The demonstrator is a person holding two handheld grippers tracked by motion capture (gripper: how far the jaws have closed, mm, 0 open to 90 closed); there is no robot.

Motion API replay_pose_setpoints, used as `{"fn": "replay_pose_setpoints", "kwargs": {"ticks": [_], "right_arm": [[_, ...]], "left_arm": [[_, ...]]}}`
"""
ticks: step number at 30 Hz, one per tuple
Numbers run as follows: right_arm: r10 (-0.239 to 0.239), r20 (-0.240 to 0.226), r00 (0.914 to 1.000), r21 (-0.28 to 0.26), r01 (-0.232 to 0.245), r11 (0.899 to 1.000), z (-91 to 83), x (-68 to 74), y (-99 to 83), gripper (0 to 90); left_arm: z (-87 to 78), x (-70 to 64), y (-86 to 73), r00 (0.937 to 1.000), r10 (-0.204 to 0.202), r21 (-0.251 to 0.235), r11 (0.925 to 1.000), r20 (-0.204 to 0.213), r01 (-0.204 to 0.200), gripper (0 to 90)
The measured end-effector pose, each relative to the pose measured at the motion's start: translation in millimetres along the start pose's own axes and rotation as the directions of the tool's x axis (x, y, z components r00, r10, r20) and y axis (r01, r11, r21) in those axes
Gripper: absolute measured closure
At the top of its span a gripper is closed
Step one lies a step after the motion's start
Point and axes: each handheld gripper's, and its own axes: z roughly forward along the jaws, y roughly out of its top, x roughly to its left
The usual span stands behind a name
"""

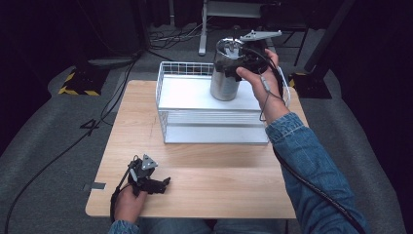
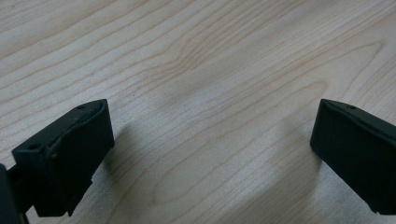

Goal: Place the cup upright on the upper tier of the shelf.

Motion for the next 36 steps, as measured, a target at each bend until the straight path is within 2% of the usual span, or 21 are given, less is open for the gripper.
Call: {"fn": "replay_pose_setpoints", "kwargs": {"ticks": [14, 22, 28, 36], "right_arm": [[0.001, -0.006, 1.0000, 0.016, -0.001, 1.000, 4.9, -2.2, -3.4, 3.2], [-0.009, -0.020, 0.9998, 0.004, 0.009, 1.000, 5.6, -4.6, -4.6, 2.8], [0.021, -0.021, 0.9995, 0.006, -0.021, 1.000, 7.6, -4.9, -5.3, 1.8], [-0.003, -0.026, 0.9997, -0.017, 0.002, 1.000, 2.4, -6.4, -7.8, 0.7]], "left_arm": [[0.0, 0.0, 0.0, 1.0000, 0.000, 0.000, 1.0000, 0.000, 0.000, 0.0], [0.0, 0.0, 0.0, 1.0000, 0.000, 0.000, 1.0000, 0.000, 0.000, 0.0], [0.0, 0.0, 0.0, 1.0000, 0.000, 0.000, 1.0000, 0.000, 0.000, 0.0], [0.0, 0.0, 0.0, 1.0000, 0.000, 0.000, 1.0000, 0.000, 0.000, 0.0]]}}
